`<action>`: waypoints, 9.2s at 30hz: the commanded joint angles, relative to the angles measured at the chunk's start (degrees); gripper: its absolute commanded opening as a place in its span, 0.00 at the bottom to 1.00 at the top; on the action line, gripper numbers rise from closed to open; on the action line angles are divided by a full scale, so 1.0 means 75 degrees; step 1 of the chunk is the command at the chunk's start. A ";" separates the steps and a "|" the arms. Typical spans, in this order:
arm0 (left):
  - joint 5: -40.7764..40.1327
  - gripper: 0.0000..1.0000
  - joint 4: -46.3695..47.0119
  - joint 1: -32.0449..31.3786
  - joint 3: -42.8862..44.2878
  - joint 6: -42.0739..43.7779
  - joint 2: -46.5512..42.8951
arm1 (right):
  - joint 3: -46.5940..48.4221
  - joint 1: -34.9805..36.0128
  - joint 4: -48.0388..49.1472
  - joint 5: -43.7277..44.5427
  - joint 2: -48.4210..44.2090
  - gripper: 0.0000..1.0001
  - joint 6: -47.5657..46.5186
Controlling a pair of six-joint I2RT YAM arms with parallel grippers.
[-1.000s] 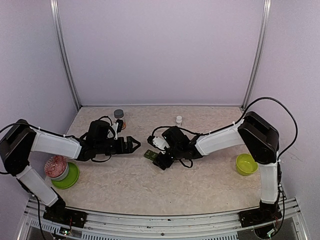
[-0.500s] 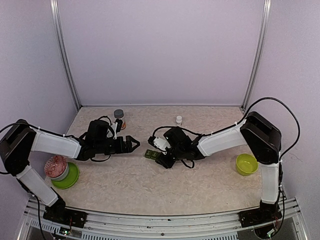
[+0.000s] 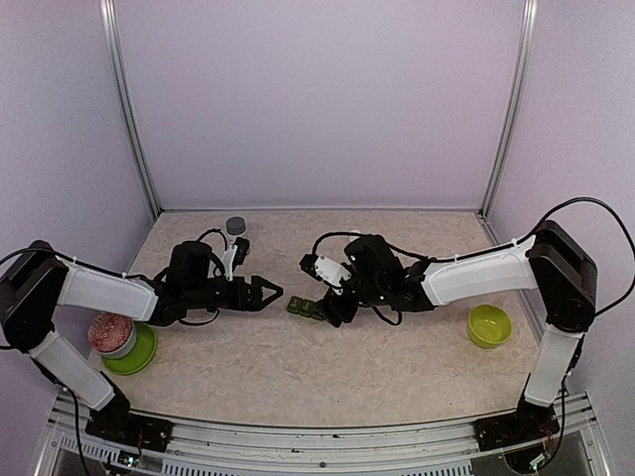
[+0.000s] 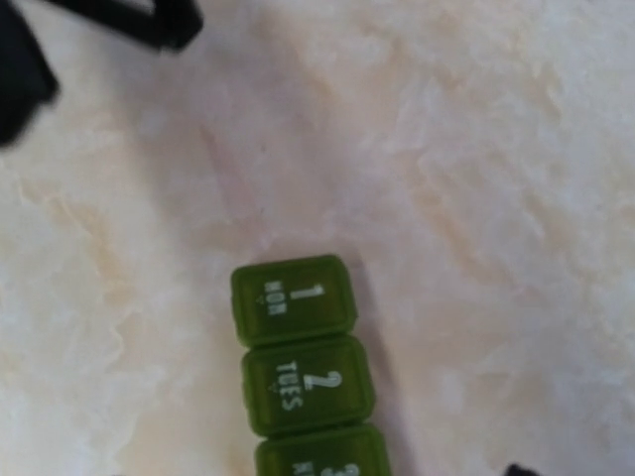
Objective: Sort the pills into containers
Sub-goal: Adjust the pill container at the center of the board, then pick up the pill container from the center of the board, then pass from the right arm to the left, then open the lid of the pill container.
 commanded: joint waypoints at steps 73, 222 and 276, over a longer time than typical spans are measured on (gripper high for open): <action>0.1028 0.99 0.1241 -0.0119 -0.0295 -0.0084 0.0494 | 0.1540 -0.1067 -0.0650 -0.3161 0.2291 0.30 -0.1562; 0.2708 0.18 0.3047 -0.0835 0.0511 -0.4038 0.1326 | -0.1464 0.1592 0.1944 0.2562 -0.1096 0.12 -0.3172; 0.2978 0.19 0.2993 -0.0834 0.0638 -0.3940 0.1259 | -0.1709 0.1149 0.1212 0.1734 -0.1673 0.53 -0.2972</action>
